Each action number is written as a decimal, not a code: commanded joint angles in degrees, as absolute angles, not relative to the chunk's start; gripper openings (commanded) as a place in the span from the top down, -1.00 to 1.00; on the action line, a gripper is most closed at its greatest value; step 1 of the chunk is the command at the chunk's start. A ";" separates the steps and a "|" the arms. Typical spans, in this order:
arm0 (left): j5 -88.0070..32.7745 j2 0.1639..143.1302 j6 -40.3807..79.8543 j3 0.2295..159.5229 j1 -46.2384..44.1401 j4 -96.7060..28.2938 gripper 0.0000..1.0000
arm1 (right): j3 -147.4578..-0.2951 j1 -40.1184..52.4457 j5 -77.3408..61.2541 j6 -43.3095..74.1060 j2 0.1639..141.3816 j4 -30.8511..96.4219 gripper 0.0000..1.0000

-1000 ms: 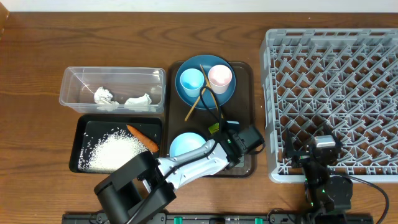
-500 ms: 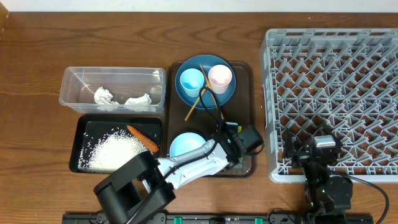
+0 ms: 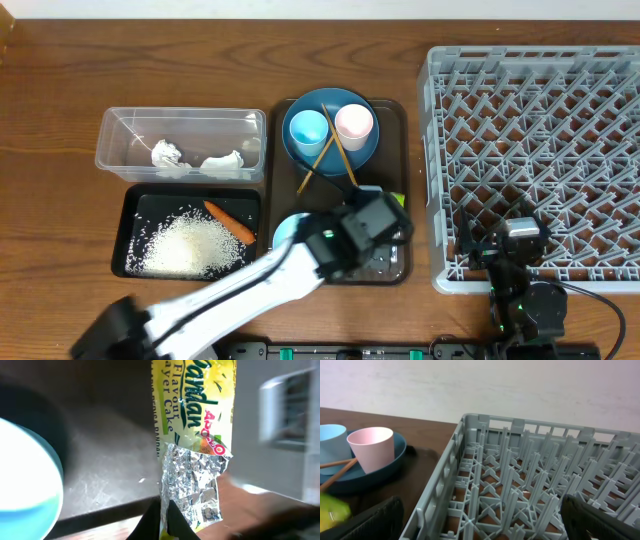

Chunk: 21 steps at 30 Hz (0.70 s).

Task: Sort waste into correct bins and load items into the dishwasher rack
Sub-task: 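Carry the wrapper with the left gripper into the clear box and release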

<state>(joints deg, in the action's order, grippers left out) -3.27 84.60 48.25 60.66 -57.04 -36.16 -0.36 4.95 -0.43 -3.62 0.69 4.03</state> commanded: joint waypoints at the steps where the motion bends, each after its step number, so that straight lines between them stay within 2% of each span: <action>1: -3.49 78.81 48.77 62.17 -54.13 -36.67 0.88 | -0.30 5.28 -0.43 -4.36 0.45 4.27 -0.99; 8: 2.96 71.96 48.71 62.17 -41.58 -37.17 0.88 | -0.30 5.28 -0.43 -4.36 0.45 4.27 -0.98; 21: 3.68 77.10 48.56 62.17 -6.61 -35.86 0.88 | -0.30 5.28 -0.43 -4.36 0.45 4.27 -0.99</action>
<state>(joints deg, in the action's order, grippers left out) 2.44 75.05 48.23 60.69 -11.94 -36.03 -0.36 4.95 -0.43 -3.62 0.69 4.03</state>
